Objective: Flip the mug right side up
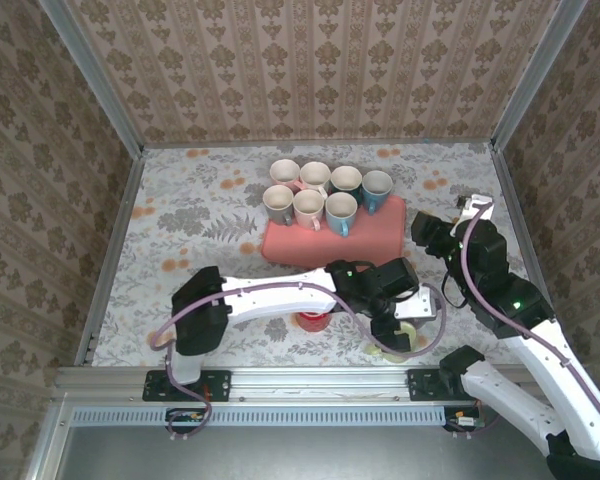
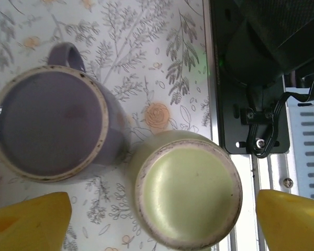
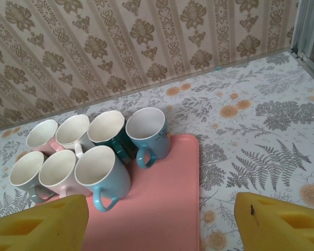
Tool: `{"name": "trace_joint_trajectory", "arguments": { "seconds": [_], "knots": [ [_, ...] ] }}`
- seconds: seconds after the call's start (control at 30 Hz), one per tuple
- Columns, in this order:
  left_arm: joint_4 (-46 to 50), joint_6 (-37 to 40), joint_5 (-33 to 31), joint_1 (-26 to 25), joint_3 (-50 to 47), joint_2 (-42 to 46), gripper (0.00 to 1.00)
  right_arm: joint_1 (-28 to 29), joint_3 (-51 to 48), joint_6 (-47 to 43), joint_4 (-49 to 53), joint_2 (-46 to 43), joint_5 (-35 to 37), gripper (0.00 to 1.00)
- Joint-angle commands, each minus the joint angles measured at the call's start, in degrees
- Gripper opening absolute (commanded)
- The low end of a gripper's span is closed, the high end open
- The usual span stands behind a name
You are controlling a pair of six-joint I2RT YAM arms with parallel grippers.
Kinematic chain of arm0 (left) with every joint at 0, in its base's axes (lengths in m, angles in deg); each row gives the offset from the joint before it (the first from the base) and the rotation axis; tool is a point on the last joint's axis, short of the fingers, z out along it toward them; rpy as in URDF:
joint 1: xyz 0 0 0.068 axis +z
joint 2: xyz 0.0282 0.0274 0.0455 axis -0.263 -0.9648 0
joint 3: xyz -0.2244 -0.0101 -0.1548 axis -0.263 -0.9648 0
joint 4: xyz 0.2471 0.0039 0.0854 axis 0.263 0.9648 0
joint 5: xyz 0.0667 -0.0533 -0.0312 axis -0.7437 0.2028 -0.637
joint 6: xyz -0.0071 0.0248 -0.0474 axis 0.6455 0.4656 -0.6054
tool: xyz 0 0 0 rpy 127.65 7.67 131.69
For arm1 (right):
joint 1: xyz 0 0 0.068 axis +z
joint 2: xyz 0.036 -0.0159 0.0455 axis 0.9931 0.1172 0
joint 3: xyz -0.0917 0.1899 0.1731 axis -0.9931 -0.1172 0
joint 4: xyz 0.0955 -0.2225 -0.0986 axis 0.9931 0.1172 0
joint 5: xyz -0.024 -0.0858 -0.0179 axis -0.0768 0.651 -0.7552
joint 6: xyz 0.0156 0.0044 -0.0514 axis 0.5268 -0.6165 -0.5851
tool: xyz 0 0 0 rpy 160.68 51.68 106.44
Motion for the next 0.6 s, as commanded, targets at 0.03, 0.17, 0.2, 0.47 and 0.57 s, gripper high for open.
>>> {"name": "trace_joint_trajectory", "arguments": {
  "seconds": [0.03, 0.17, 0.2, 0.47, 0.57],
  "knots": [
    [11.0, -3.9, 3.4, -0.8, 5.9, -3.5, 0.86, -0.6, 0.6, -1.6, 1.1, -1.5, 2.3, 0.75],
    [13.6, -4.9, 2.8, -1.0, 7.3, -4.7, 0.80, -0.8, -0.2, -1.4, 1.1, -2.6, 2.4, 0.75],
    [13.4, -5.3, 2.7, -1.1, 6.9, -4.4, 0.79, -0.8, -0.5, -1.2, 1.1, -2.9, 2.4, 0.75],
    [12.6, -6.6, 0.8, -1.7, 5.8, -3.2, 0.71, -1.0, -1.6, -0.9, 1.0, -3.7, 2.0, 0.75],
    [13.4, -7.4, 0.4, -1.9, 7.2, -4.7, 0.71, -1.0, -1.6, -1.4, 0.9, -3.8, 2.1, 0.76]
  ]
}}
